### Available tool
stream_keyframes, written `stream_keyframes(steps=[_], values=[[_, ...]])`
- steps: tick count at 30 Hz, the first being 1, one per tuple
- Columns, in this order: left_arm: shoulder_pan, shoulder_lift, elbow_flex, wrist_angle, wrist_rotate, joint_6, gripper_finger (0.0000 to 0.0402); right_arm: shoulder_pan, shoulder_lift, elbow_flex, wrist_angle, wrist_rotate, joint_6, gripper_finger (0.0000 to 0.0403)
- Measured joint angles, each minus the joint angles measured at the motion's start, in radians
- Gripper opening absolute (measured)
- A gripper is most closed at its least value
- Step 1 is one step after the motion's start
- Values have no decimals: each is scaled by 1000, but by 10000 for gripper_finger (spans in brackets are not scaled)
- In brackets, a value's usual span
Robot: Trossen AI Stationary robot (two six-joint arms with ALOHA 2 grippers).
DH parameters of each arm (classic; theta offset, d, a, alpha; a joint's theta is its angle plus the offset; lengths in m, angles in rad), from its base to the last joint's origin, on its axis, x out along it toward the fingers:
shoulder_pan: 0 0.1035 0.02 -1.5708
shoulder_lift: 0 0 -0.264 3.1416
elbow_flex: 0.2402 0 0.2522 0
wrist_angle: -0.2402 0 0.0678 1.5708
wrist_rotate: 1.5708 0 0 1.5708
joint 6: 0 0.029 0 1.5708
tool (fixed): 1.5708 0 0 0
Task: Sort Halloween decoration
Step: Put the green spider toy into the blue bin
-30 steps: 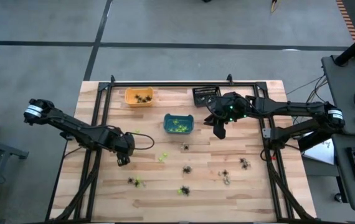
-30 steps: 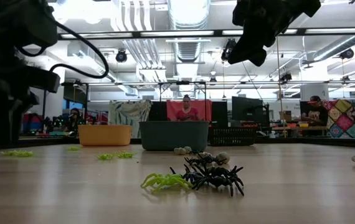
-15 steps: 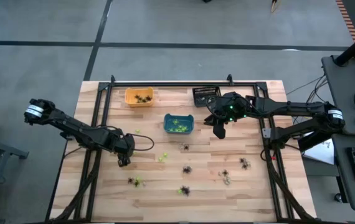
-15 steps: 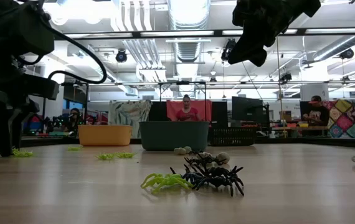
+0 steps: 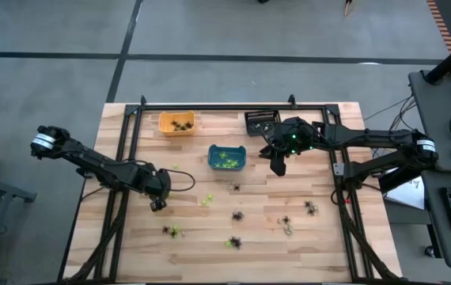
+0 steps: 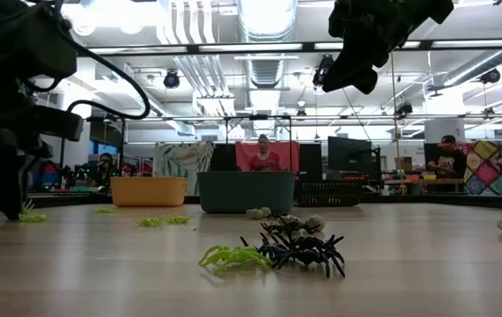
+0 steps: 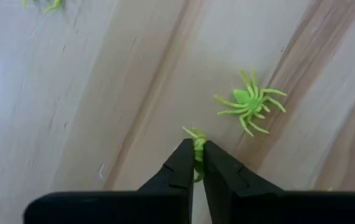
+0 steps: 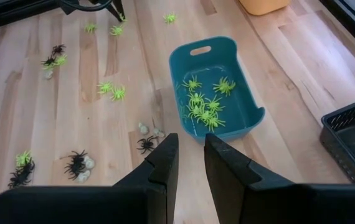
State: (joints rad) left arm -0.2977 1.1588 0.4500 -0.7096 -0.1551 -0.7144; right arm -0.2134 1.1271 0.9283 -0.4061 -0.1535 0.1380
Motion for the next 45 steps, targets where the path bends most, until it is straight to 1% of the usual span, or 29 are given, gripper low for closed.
stream_keyframes(steps=[7,12,16,20,22,24,28,30,33,36,40,42,45], values=[[0,-24,85,-100,7,0,1,0,0,0,0,0,-6,68],[0,-49,181,-104,1,47,1,0,0,0,0,0,-18,68],[1,-64,275,-100,-69,118,0,0,0,0,0,0,-27,68],[8,-65,366,-66,-195,223,0,0,0,-3,7,0,-50,68],[20,-65,396,-6,-249,301,0,0,0,-12,38,0,-74,68],[34,-65,406,91,-277,400,0,4,0,-28,86,0,-99,68],[82,-61,389,339,-269,621,0,7,0,-70,173,-3,-131,68],[121,-51,371,448,-224,707,0,7,0,-87,195,-3,-138,68],[202,-31,323,618,-116,793,0,7,0,-97,214,-3,-140,68],[299,11,262,797,-25,831,0,7,0,-98,222,-3,-148,68],[412,118,198,1055,83,836,0,6,0,-99,255,-3,-175,68],[445,185,187,1151,108,835,0,6,0,-99,270,-2,-181,68],[476,280,192,1186,113,836,0,6,0,-99,271,-3,-195,68]])
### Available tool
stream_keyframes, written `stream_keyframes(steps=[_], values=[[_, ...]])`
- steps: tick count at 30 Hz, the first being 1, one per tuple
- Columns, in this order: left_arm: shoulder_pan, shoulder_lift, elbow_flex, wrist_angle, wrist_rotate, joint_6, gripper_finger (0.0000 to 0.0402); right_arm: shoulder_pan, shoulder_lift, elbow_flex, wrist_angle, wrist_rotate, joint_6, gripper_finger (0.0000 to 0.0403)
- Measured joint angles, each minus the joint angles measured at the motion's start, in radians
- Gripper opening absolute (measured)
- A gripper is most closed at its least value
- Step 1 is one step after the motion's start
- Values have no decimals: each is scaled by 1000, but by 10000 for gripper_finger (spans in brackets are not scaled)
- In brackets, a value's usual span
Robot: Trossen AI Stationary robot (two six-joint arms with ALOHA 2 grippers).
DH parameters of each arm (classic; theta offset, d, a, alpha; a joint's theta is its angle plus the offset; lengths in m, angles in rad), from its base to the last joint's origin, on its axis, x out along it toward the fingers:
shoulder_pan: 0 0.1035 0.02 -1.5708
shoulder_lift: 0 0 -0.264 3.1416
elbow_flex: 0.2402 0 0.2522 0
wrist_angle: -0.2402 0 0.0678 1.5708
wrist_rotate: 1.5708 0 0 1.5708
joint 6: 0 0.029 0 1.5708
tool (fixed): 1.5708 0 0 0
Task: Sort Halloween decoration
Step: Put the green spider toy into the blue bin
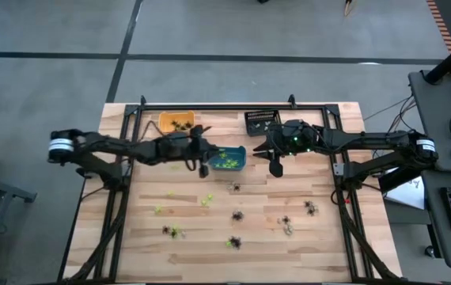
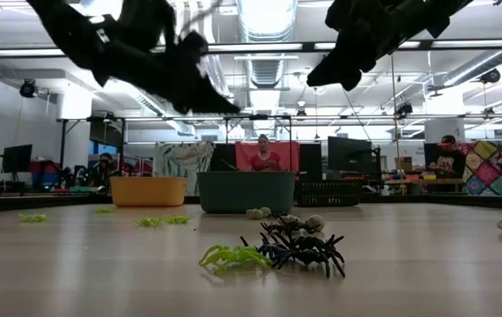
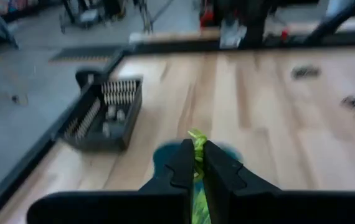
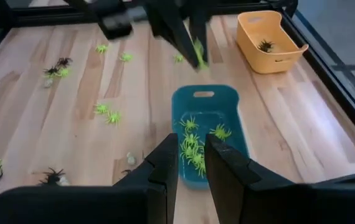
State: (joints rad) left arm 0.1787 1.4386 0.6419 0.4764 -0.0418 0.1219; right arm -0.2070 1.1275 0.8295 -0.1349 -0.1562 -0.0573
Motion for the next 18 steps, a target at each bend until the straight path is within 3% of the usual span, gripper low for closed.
stream_keyframes(steps=[7,18], values=[[40,160,36,1,2,1,2,-2,0,0,2,1,-19,68],[51,200,51,3,2,0,53,-3,9,0,20,1,12,68]])
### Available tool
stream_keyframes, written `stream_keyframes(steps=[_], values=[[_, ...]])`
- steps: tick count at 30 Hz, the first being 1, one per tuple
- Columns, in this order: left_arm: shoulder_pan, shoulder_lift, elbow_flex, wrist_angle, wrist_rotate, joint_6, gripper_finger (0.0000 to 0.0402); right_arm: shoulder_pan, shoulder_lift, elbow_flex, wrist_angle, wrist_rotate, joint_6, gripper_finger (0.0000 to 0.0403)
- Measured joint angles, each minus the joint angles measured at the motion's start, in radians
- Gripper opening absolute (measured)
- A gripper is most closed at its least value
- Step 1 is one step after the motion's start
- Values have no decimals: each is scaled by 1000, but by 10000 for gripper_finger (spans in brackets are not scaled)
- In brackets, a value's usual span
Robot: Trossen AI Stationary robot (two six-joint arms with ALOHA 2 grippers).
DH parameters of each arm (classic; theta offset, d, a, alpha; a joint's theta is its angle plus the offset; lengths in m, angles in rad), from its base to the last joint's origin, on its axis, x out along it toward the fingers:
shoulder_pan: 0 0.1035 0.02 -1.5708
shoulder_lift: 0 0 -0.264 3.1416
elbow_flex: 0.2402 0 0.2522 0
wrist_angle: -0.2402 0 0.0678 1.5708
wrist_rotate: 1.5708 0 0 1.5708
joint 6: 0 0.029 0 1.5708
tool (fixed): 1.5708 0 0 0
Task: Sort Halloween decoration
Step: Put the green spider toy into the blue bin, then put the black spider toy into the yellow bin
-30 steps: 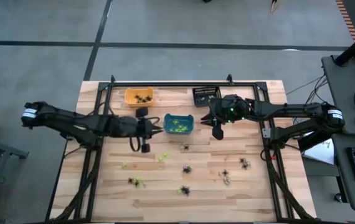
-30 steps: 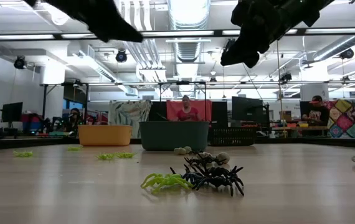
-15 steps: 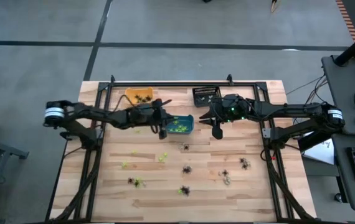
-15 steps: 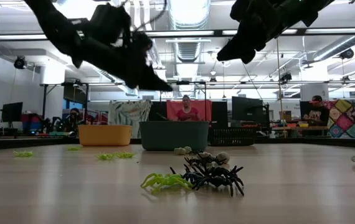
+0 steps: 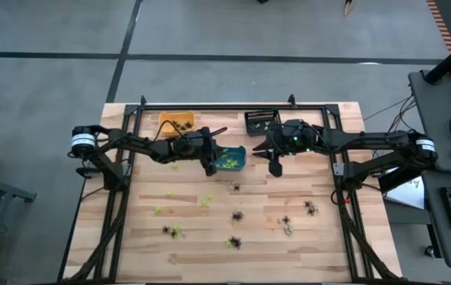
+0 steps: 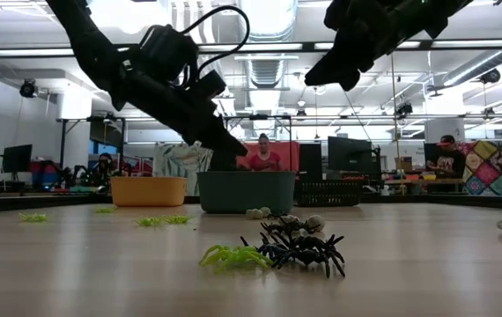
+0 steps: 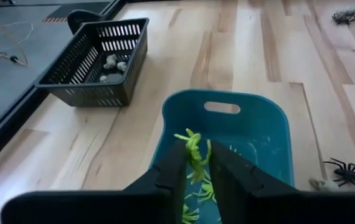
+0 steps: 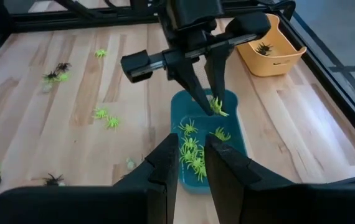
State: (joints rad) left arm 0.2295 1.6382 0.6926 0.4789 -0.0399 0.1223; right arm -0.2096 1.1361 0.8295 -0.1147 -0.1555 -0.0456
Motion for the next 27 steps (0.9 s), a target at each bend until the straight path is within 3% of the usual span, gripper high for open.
stream_keyframes(steps=[13,21,27], values=[[-1,-3,0,24,5,-35,155,0,44,0,43,1,164,68],[-8,-78,0,22,6,-39,160,0,44,0,41,-12,423,68],[-26,-175,0,21,6,7,157,30,60,1,11,-147,581,68]])
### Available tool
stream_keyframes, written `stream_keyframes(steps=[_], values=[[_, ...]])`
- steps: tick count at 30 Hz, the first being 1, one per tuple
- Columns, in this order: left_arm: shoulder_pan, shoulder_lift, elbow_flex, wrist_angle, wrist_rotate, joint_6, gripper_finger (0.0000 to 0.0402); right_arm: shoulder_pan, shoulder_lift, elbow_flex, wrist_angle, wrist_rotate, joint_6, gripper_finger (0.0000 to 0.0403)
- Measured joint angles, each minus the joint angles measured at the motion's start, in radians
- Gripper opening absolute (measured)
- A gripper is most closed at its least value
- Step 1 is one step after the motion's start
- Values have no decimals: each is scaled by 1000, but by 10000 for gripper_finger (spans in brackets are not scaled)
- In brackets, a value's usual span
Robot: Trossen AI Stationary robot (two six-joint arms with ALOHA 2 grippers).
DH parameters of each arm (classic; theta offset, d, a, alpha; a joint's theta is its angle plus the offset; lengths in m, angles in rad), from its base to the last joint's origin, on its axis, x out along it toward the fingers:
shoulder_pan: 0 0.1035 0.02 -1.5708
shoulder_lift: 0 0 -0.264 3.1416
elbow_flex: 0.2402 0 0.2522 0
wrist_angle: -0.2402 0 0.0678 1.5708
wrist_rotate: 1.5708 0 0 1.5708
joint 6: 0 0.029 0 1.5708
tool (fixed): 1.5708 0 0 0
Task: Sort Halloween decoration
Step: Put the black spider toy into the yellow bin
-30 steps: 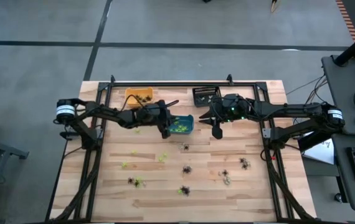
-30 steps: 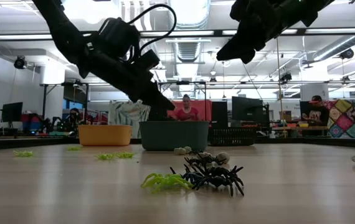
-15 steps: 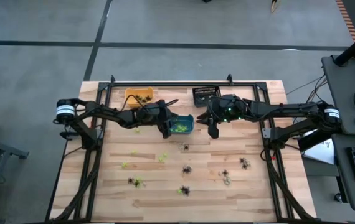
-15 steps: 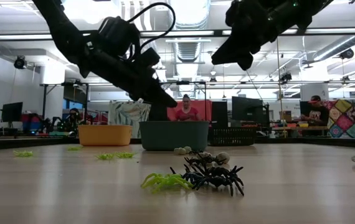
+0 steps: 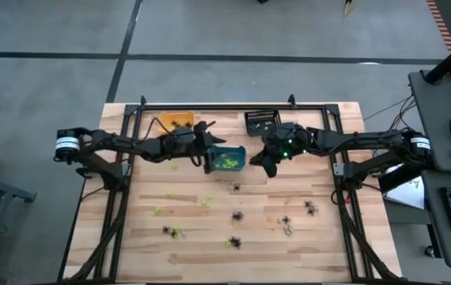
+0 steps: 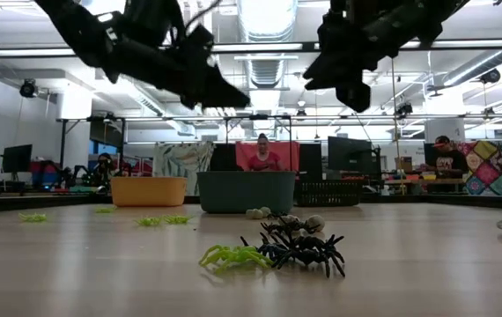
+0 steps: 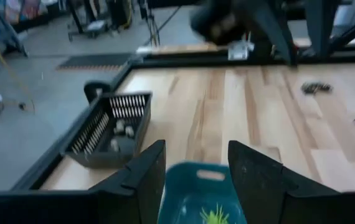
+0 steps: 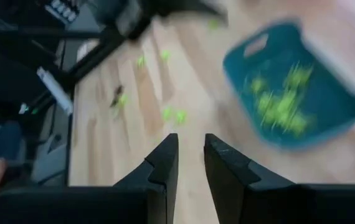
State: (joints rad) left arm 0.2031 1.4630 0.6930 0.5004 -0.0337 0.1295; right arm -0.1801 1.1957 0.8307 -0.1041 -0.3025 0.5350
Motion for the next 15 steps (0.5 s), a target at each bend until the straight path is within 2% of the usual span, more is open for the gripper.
stream_keyframes(steps=[6,15], values=[[0,-76,0,-2,0,8,157,71,40,0,-172,-6,142,68],[0,-100,0,4,0,22,157,170,82,0,-582,-12,393,68]])
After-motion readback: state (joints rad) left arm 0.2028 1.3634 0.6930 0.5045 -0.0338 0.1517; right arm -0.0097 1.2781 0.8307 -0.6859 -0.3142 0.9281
